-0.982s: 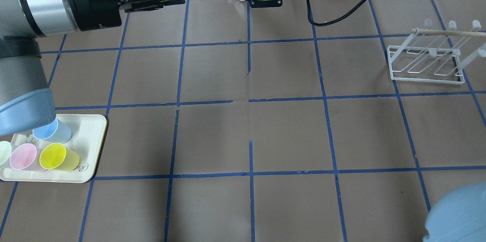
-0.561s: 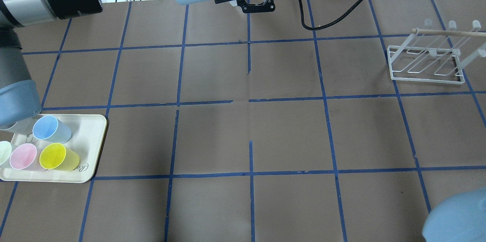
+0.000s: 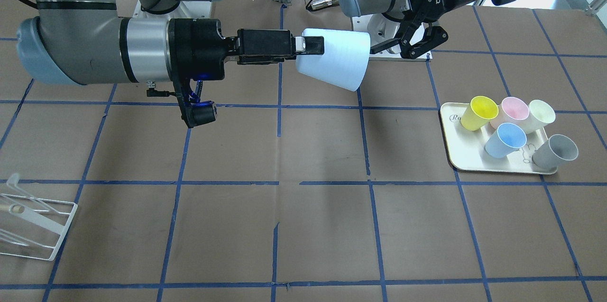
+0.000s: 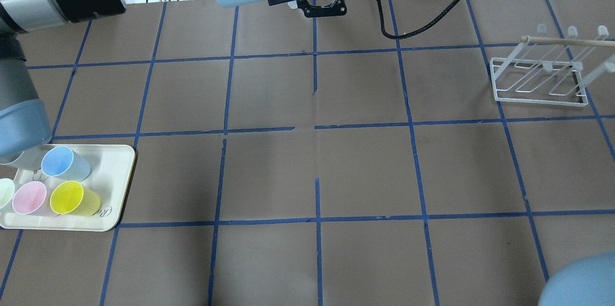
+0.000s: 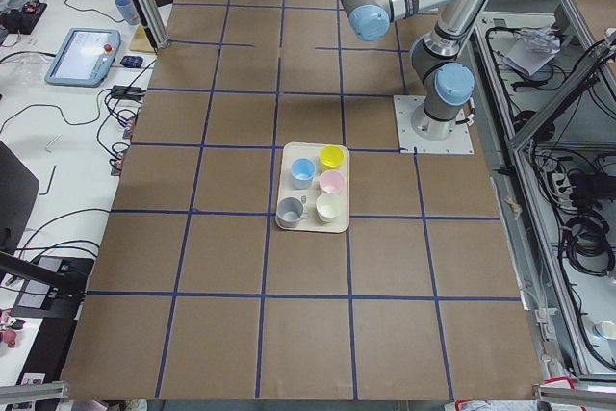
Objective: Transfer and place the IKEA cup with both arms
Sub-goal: 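Close the left gripper on the cup held by the right gripper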
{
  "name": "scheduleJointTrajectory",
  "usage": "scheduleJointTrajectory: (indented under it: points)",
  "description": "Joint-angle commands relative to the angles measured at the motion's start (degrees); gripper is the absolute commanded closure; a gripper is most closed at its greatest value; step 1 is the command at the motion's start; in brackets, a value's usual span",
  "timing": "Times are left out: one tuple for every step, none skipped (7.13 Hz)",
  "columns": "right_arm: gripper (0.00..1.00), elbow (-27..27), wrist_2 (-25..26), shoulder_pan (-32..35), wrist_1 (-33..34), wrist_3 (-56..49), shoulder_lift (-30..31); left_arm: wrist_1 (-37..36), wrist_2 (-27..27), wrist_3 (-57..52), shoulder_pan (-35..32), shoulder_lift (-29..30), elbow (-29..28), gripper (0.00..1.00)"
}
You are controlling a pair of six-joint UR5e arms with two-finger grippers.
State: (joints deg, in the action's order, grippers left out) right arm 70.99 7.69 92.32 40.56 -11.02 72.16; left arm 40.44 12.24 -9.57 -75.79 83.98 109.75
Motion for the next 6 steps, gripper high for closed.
scheduleJointTrajectory:
  points:
    - [0.62, 0.03, 0.13, -0.04, -0.57, 0.12, 0.35, -0.18, -0.19, -0.01, 0.03, 1.62, -0.15, 0.00]
    - [0.62, 0.03, 0.04, -0.04, -0.57, 0.12, 0.35, -0.36, -0.11, -0.01, -0.06, 1.45, -0.06, 0.00]
    - [0.62, 0.03, 0.04, -0.04, -0.57, 0.12, 0.35, -0.71, 0.33, -0.01, -0.24, 1.27, 0.03, 0.00]
    - [0.62, 0.03, 0.04, -0.04, -0.57, 0.12, 0.35, -1.23, -0.10, 0.34, -0.32, 1.36, 0.03, 0.00]
    - [0.62, 0.03, 0.04, -0.04, -0.57, 0.12, 0.35, -1.68, -0.28, 0.61, -0.50, 1.36, 0.20, 0.00]
    - [0.62, 0.03, 0.04, -0.04, -0.57, 0.12, 0.35, -1.59, -0.28, 0.78, -0.59, 1.45, 0.20, 0.00]
